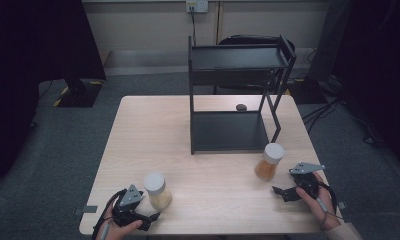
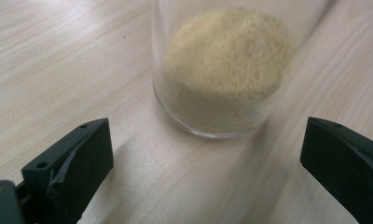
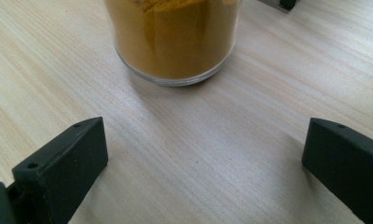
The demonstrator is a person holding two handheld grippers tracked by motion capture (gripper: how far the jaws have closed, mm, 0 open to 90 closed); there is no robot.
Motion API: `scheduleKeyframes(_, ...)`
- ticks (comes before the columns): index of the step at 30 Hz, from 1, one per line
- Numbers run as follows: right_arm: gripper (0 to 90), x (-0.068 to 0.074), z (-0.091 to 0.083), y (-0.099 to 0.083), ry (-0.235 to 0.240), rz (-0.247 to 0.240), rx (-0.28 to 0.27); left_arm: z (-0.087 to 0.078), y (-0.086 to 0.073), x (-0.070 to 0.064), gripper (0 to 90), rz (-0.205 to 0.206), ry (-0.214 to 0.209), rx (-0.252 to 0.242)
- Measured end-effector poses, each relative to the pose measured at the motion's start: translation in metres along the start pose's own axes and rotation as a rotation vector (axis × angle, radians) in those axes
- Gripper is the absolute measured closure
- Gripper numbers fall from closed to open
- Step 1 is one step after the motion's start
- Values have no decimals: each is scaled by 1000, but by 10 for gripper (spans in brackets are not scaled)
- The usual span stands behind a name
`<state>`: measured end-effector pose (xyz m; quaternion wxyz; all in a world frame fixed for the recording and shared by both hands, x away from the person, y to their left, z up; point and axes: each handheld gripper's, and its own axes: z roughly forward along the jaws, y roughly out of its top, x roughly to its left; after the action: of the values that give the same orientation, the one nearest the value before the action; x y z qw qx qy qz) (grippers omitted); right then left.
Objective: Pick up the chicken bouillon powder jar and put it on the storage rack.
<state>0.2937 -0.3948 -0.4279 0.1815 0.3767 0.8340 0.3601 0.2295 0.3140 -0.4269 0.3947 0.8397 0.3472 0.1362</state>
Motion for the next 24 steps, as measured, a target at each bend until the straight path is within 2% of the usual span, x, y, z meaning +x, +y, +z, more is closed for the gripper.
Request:
scheduleKeyframes(1,0,0,0,0,0,0,0,-1,1,0,20,-17,1,-9)
scheduleKeyframes(13,0,0,0,0,0,0,0,-4,9,0,30,-12,-16,-27)
scheduleKeyframes(19,0,0,0,0,0,0,0,-8,13,3,31,-27,-29,-48)
scheduleKeyframes(24,0,0,0,0,0,0,0,-8,17,3,31,-29,-25,-59)
